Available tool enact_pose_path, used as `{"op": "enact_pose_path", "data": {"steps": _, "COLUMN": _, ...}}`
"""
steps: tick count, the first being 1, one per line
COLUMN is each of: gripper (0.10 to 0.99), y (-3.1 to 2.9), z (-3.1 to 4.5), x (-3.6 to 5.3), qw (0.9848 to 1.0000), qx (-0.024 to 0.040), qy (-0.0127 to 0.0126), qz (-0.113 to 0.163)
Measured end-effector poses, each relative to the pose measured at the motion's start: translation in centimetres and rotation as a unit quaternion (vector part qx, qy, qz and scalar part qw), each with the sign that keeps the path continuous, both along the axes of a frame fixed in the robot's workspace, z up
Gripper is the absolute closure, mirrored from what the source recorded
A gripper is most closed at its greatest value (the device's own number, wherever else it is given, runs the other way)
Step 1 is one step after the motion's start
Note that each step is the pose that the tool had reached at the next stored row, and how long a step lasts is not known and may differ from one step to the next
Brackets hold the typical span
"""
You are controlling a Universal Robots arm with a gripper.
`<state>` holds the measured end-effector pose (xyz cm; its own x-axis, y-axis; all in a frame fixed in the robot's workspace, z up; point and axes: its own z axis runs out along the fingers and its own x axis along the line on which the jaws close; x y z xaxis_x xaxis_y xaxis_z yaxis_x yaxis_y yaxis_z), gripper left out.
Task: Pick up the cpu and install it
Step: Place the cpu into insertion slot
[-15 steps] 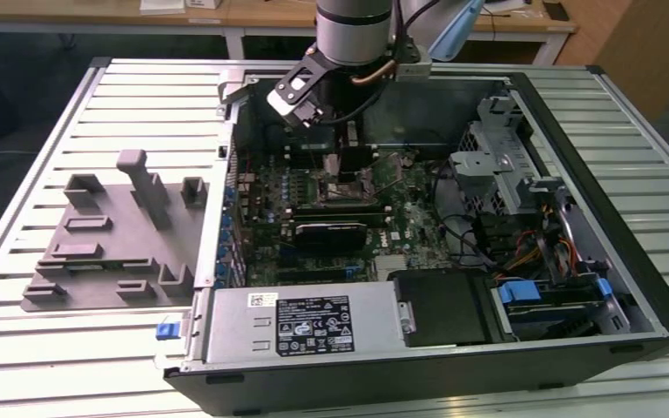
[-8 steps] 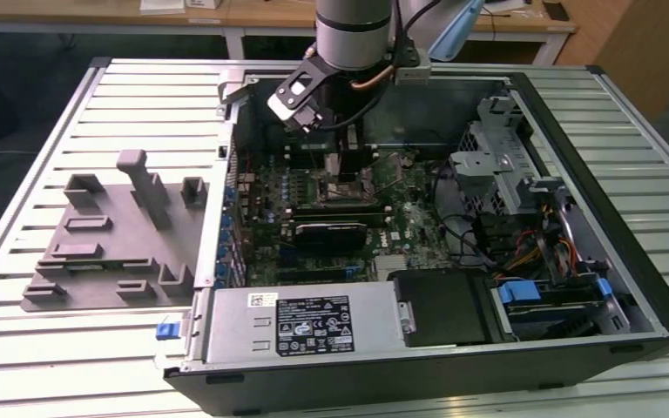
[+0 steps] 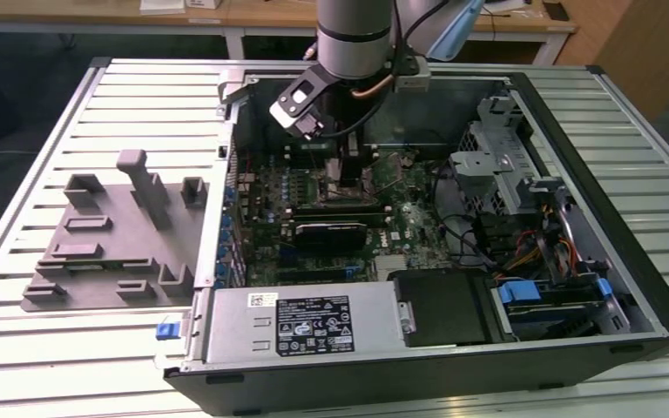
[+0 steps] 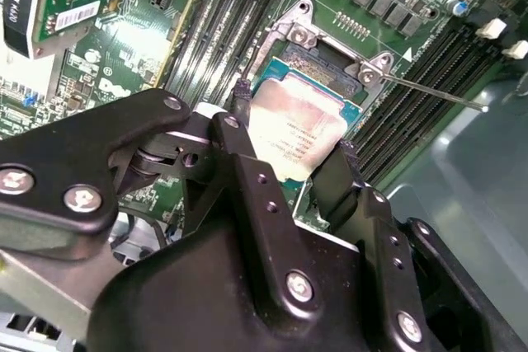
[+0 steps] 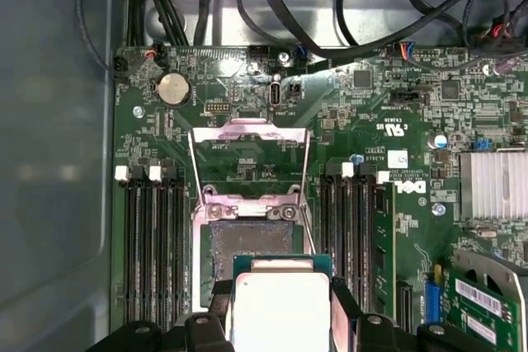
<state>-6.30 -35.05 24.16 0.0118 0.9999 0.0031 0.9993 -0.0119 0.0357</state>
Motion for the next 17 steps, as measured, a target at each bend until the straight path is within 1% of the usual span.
{"op": "enact_pose_path", "data": {"steps": 8, "gripper": 0.541, "y": 0.02, "z": -0.55, "x": 0.61, "qw": 1.0000, "qx": -0.0009, "qy": 0.0003, "qz": 0.000}}
{"op": "enact_pose_path", "data": {"steps": 11, "gripper": 0.541, "y": 0.05, "z": -0.75, "x": 0.78, "qw": 1.0000, "qx": -0.0038, "qy": 0.0009, "qz": 0.002}}
{"op": "enact_pose_path", "data": {"steps": 14, "gripper": 0.541, "y": 0.08, "z": -1.00, "x": 0.91, "qw": 1.0000, "qx": -0.0077, "qy": 0.0022, "qz": 0.005}}
{"op": "enact_pose_path", "data": {"steps": 17, "gripper": 0.541, "y": 0.09, "z": -1.08, "x": 0.93, "qw": 0.9999, "qx": -0.0086, "qy": 0.0028, "qz": 0.006}}
